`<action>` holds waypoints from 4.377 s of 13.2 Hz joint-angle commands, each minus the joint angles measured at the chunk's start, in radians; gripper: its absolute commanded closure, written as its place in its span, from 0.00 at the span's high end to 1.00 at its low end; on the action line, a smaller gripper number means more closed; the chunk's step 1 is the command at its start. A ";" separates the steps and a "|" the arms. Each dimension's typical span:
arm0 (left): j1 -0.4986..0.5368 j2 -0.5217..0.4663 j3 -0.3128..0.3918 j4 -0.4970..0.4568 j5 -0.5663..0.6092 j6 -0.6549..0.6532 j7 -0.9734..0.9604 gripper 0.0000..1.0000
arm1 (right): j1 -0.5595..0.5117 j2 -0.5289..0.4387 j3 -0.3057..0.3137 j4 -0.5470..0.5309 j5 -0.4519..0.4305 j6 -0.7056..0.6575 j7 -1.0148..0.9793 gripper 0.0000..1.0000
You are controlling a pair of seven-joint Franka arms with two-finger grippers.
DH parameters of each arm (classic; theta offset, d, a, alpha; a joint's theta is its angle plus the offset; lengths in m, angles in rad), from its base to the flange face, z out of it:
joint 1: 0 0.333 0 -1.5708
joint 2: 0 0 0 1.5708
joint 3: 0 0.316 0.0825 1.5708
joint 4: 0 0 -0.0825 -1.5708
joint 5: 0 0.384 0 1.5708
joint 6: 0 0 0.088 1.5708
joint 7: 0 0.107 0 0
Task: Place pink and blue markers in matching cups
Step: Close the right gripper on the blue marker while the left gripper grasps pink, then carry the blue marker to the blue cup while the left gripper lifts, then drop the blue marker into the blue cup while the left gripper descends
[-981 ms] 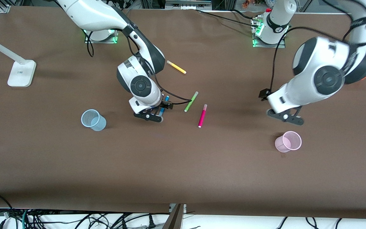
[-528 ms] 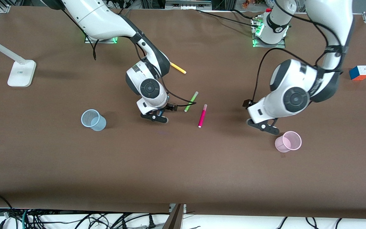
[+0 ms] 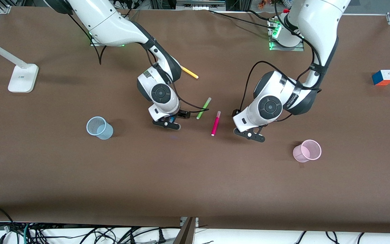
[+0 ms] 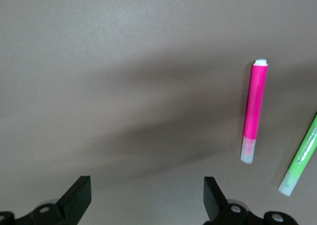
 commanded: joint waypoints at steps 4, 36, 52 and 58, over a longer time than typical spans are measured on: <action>-0.020 0.014 -0.003 -0.066 -0.106 0.143 -0.001 0.88 | 0.011 -0.016 -0.013 -0.024 -0.038 0.017 0.024 0.31; -0.110 0.020 0.000 0.020 -0.012 -0.079 -0.159 0.00 | -0.745 -0.203 -0.036 0.057 0.608 -0.739 -0.772 0.00; 0.136 0.060 0.006 0.304 0.645 -0.767 0.532 0.00 | -0.801 -0.076 -0.036 0.085 0.663 -0.768 -0.792 0.62; 0.128 0.174 0.003 0.301 0.952 -0.643 0.609 0.00 | -0.795 -0.087 -0.034 0.196 0.640 -0.839 -0.746 0.63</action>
